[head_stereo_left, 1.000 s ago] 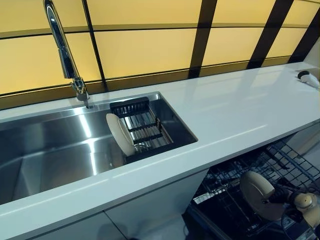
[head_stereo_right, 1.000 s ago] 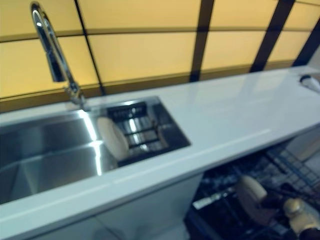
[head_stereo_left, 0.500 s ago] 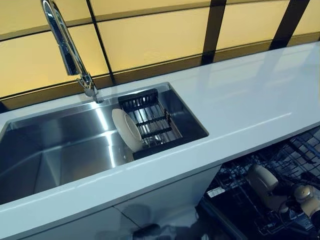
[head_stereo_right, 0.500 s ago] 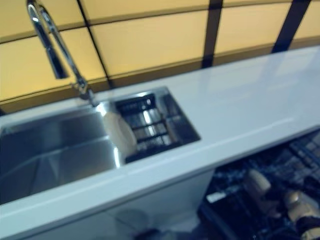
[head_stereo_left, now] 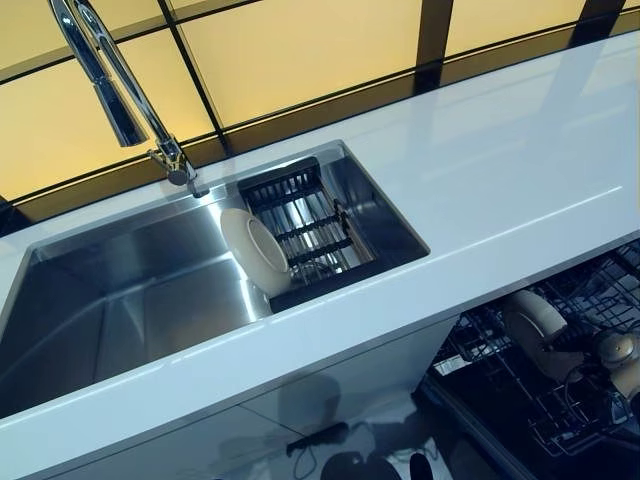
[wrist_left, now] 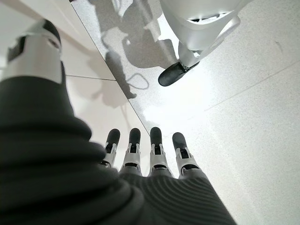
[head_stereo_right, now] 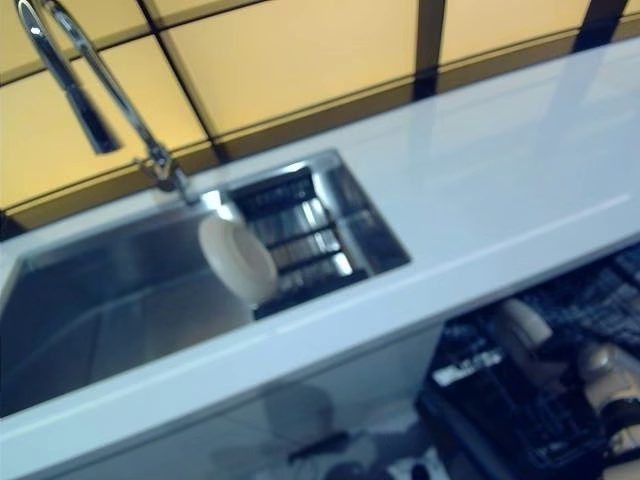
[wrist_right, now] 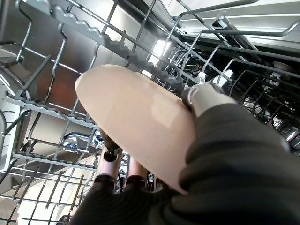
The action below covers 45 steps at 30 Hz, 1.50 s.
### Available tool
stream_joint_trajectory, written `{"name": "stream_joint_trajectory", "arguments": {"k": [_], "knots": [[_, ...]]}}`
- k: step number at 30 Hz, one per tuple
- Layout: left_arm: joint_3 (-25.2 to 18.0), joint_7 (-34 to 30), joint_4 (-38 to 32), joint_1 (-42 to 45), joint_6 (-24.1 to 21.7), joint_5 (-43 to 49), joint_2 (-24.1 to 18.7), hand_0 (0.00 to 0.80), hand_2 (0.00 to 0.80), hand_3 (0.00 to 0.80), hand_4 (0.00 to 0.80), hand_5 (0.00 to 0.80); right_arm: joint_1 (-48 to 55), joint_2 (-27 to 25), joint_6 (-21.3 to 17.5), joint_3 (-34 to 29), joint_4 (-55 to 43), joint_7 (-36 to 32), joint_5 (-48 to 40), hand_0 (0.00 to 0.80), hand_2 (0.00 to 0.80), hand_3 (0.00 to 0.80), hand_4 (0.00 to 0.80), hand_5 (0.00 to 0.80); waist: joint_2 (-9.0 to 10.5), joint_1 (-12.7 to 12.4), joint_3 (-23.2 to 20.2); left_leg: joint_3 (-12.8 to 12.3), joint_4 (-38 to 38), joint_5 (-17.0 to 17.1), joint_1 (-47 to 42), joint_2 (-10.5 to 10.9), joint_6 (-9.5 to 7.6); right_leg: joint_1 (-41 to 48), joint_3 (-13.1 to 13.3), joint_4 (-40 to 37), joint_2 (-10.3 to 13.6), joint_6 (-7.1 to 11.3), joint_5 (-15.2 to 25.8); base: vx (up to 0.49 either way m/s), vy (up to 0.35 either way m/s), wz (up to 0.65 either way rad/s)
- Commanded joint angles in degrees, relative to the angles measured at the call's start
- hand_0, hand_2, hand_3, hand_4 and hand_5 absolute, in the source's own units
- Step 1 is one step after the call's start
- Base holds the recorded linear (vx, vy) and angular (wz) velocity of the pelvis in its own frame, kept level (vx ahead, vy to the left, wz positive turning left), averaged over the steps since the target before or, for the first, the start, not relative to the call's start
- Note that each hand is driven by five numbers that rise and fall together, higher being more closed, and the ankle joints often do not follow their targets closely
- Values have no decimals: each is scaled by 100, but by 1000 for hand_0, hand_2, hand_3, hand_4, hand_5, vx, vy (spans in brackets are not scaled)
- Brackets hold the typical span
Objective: Take plates into dishwasher
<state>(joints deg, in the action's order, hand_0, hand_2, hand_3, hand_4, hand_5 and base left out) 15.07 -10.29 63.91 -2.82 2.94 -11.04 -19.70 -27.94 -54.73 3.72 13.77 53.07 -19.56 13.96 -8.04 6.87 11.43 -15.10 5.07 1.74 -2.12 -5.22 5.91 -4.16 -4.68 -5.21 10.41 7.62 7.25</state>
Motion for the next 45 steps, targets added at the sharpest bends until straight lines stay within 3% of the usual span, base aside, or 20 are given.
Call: {"name": "stream_joint_trajectory", "arguments": {"k": [1, 11, 24, 30, 36, 45], "knots": [[205, 0, 245, -335, -88, -177, -30, 0, 0, 0, 0, 0, -117, 181, 176, 242, 704, 210, 114, 0, 0, 0, 0, 0, 263, -168, 0, 218, -129, -272, -108, 244, -93, -188, 24, 138, 411, 294, 61, 0, 0, 0], [114, 90, 256, -278, 8, -158, -47, 0, 0, 0, 0, 0, 43, 77, 286, 91, 444, 221, 141, 0, 0, 0, 0, 0, 476, -123, -108, 176, -126, -310, -223, 180, -115, -84, 112, 124, 318, 290, 54, 7, -1, 0], [-168, 284, 373, -209, 163, 81, -75, 0, 0, 0, 0, 0, 468, -207, 476, -189, -71, -209, 120, 0, 0, 0, 0, 0, 962, -9, -352, -10, -106, -349, -462, 2, -124, 93, 224, 91, 165, 308, 67, 22, 11, -2], [-325, 390, 463, -256, 308, 199, -114, 0, 0, 0, 0, 0, 673, -579, 623, -468, -253, -469, -19, 0, 0, 0, 0, 0, 1248, 69, -500, -169, -83, -352, -603, -103, -129, 144, 262, 103, 66, 340, 107, 23, 20, -4], [-443, 453, 567, -314, 418, 264, -198, 0, 0, 0, 0, 0, 784, -1355, 639, -886, -142, -598, -225, 0, 0, 0, 0, 0, 1553, 143, -641, -279, -91, -354, -720, -227, -164, 165, 346, 150, -66, 394, 201, 26, -9, -12], [-388, 547, 754, -349, 394, 126, -250, 0, 0, 0, 0, 0, 127, -2479, 993, -1256, 471, -688, -649, 0, 0, 0, 0, 0, 1740, 181, -735, -372, -107, -356, -788, -276, -192, 177, 407, 169, -125, 410, 264, 14, 6, -10]]}}
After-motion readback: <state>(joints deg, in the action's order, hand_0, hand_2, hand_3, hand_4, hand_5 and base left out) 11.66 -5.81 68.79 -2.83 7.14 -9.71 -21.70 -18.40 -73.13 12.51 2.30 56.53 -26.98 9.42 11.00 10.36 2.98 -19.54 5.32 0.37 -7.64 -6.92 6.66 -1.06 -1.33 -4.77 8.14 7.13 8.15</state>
